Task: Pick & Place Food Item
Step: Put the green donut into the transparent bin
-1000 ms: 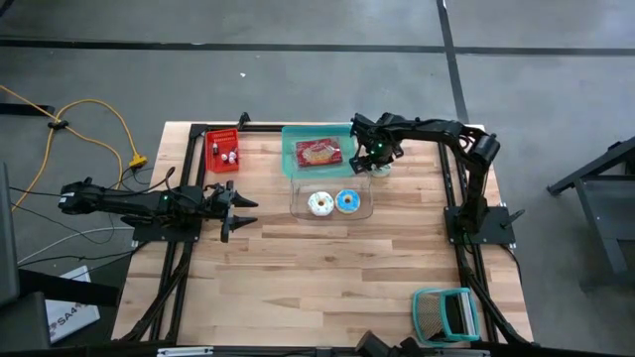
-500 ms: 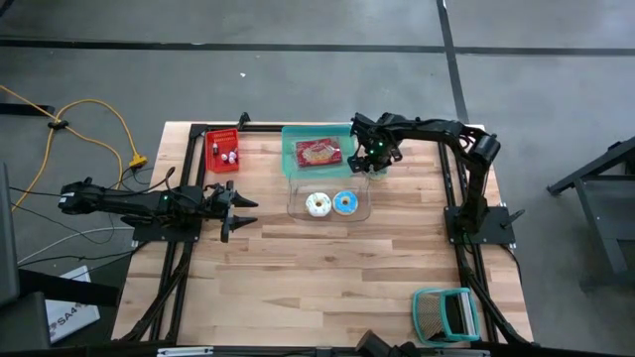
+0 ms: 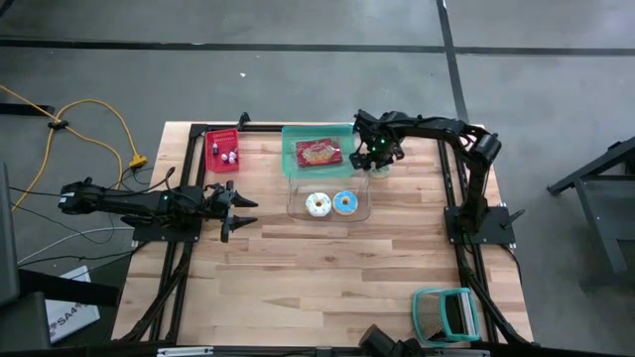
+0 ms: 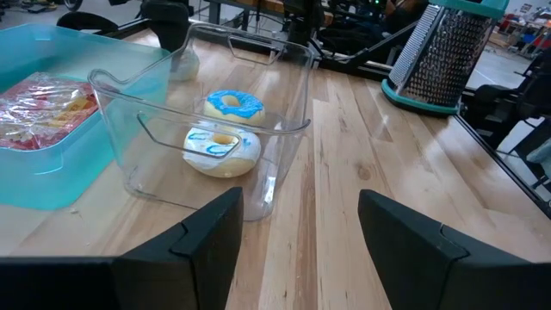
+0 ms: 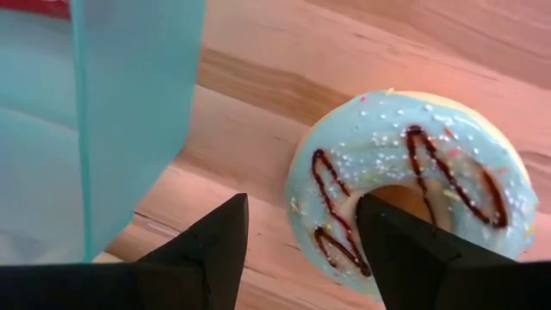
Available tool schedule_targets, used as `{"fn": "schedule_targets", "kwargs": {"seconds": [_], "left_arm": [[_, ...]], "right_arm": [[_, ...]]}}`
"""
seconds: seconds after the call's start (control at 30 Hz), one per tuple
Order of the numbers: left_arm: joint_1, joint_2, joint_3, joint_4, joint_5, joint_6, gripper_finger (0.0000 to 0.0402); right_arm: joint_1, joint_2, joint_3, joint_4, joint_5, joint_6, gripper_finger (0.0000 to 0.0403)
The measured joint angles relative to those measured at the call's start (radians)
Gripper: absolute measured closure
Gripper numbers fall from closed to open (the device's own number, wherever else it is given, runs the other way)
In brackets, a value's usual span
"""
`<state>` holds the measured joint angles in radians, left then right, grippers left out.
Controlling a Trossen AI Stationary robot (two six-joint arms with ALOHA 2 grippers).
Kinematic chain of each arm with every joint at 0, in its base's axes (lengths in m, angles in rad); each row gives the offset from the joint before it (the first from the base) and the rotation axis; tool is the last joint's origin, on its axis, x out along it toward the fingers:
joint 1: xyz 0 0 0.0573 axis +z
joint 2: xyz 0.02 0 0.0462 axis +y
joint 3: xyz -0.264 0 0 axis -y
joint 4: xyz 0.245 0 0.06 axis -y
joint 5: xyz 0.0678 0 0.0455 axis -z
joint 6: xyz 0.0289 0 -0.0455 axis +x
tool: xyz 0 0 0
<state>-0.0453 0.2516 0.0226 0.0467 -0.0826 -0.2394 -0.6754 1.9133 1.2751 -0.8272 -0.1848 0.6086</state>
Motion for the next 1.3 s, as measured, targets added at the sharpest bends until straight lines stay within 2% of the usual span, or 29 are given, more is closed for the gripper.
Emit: {"fn": "schedule_targets", "kwargs": {"seconds": [0.27, 0.6, 1.0, 1.3], "left_arm": [[0.000, 0.000, 0.000, 0.000, 0.000, 0.000, 0.0176], [0.000, 0.000, 0.000, 0.000, 0.000, 0.000, 0.0176], [0.000, 0.000, 0.000, 0.000, 0.000, 0.000, 0.0176], [0.000, 0.000, 0.000, 0.000, 0.000, 0.000, 0.0176]], "right_arm": [[-0.001, 0.000, 0.000, -0.013, 0.058, -0.003, 0.0199], [-0.001, 0.000, 0.001, -0.036, 0.082, -0.003, 0.0201], [-0.001, 0.000, 0.001, -0.036, 0.079, -0.003, 0.0267], [-0.001, 0.000, 0.001, -0.037, 0.080, -0.009, 0.0278]]}}
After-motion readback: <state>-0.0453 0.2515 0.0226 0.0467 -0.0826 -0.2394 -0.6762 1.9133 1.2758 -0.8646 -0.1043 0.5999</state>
